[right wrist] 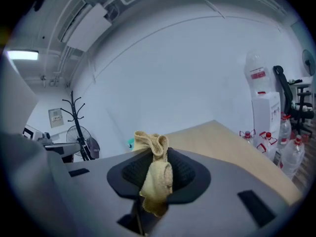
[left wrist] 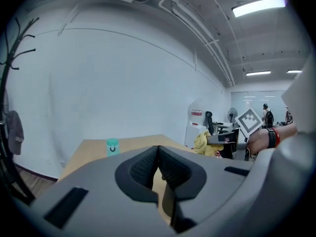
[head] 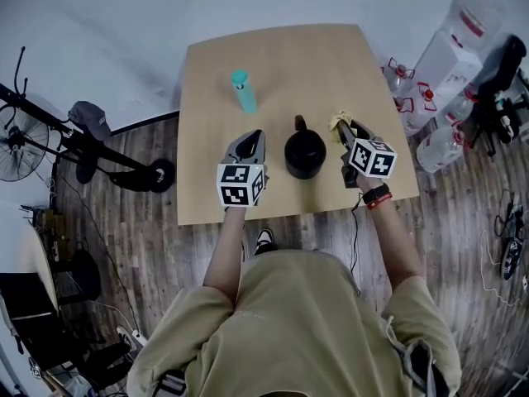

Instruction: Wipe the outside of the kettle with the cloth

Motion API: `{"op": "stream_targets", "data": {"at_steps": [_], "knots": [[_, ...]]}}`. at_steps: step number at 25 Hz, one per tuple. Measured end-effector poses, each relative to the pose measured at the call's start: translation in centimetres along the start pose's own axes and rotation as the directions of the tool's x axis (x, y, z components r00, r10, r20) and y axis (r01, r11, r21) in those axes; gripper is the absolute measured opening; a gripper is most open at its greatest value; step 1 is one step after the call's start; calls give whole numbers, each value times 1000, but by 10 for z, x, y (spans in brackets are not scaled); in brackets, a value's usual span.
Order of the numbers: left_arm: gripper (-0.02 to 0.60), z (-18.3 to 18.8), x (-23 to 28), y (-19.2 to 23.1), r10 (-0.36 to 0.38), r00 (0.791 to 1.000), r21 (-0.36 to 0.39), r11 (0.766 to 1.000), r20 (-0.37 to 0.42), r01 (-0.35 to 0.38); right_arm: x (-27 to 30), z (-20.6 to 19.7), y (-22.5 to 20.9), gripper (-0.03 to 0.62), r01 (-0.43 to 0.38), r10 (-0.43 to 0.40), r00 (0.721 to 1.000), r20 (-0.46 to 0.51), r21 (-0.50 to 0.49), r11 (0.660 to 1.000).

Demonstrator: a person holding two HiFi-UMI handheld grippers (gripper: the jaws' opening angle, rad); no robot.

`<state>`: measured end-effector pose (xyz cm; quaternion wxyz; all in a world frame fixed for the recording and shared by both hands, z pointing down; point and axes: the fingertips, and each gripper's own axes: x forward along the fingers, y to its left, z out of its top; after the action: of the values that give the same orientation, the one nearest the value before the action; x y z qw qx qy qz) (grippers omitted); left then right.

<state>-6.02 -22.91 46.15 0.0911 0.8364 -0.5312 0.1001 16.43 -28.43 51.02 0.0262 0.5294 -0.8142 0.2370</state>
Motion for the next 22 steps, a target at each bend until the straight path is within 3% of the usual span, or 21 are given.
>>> {"op": "stream_targets", "data": {"at_steps": [3,9,13,17,22], "knots": [[24,20,-3,-3,-10,999,5,1000,49,9,-18,27,22,104,2,0,997,82,-31,1000],[25,50,-16,-13,-12,987,6,1000,158,11,-52,63,61,104,65,-24,977,211,-188,980],[25,61,-21,-21,-9,980,32,999,198,2,-66,71,76,104,91,-38,969,242,-213,973],[25,61,-21,-28,-5,980,51,999,201,-5,-75,73,78,103,146,-77,962,262,-255,956],[23,61,-23,-29,2,980,54,998,198,-13,-79,67,82,103,156,-84,961,264,-265,951]]}}
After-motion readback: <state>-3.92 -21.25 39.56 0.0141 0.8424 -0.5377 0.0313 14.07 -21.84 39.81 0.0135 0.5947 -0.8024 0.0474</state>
